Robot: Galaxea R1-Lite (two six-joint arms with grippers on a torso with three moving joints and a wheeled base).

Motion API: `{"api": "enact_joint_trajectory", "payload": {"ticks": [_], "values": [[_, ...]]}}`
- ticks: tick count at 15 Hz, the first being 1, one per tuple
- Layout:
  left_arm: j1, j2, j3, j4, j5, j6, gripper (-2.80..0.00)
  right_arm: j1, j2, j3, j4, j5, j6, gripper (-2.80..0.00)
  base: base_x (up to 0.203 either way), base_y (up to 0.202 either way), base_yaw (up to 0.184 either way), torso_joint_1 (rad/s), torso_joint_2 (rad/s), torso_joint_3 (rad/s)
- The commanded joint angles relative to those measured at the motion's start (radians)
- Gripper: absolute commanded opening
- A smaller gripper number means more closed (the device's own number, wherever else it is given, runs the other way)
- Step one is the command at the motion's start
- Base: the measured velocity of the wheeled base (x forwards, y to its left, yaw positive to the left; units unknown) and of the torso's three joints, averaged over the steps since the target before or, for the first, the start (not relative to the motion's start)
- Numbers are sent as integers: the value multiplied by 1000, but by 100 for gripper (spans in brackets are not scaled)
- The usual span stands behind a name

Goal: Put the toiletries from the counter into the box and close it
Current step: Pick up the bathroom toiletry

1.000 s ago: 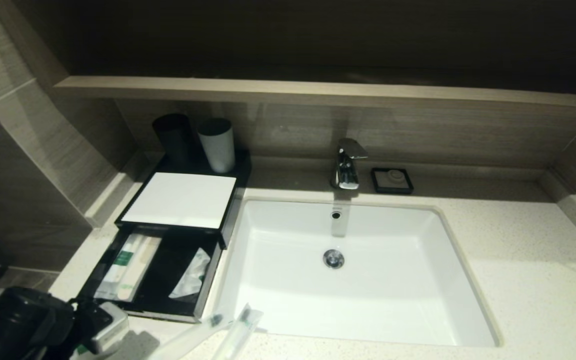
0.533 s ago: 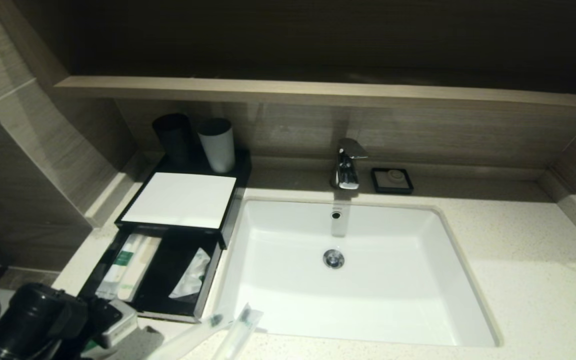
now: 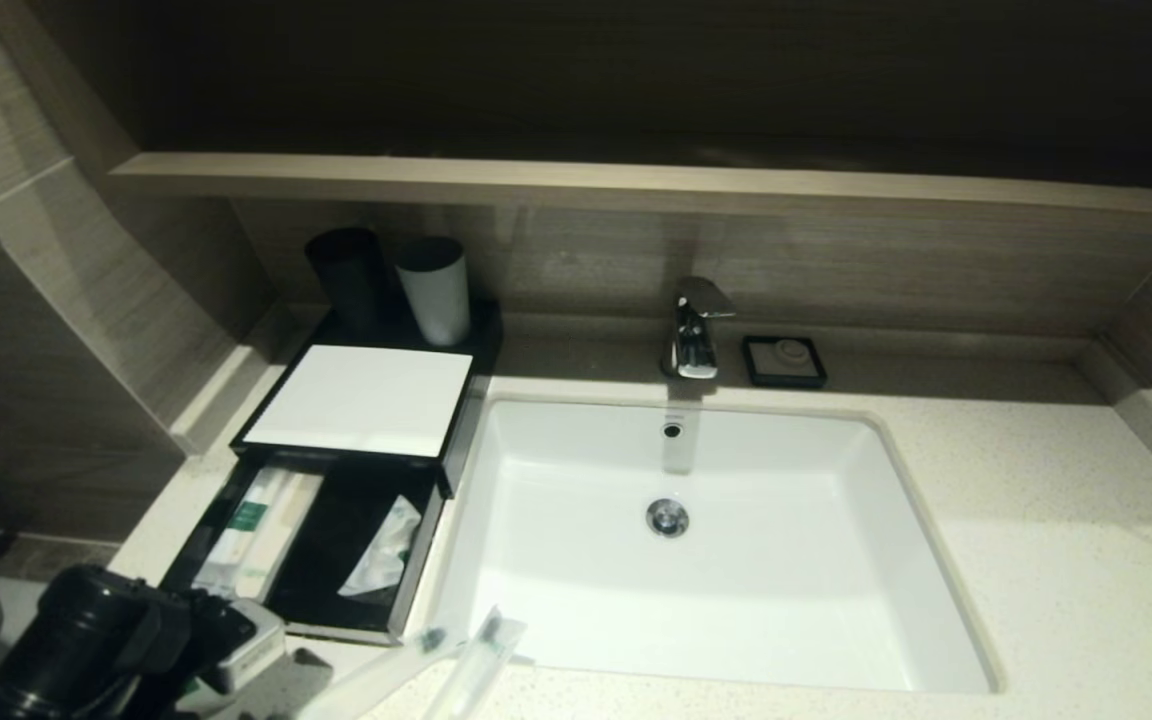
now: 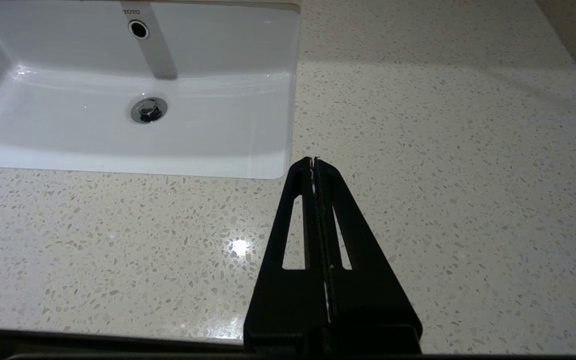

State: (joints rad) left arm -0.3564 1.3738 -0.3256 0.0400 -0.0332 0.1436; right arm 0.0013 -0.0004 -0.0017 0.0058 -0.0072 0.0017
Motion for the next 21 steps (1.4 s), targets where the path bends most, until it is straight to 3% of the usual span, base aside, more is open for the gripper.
{"api": "enact_joint_trajectory", "payload": {"ticks": [1, 21], "values": [[0, 12, 13, -17, -2, 1, 0, 0, 0, 0, 0, 0, 0, -280, 0, 0, 0, 0, 0, 0], [0, -17, 34, -20, 13, 56, 0, 0, 0, 0, 0, 0, 0, -280, 0, 0, 0, 0, 0, 0]]}}
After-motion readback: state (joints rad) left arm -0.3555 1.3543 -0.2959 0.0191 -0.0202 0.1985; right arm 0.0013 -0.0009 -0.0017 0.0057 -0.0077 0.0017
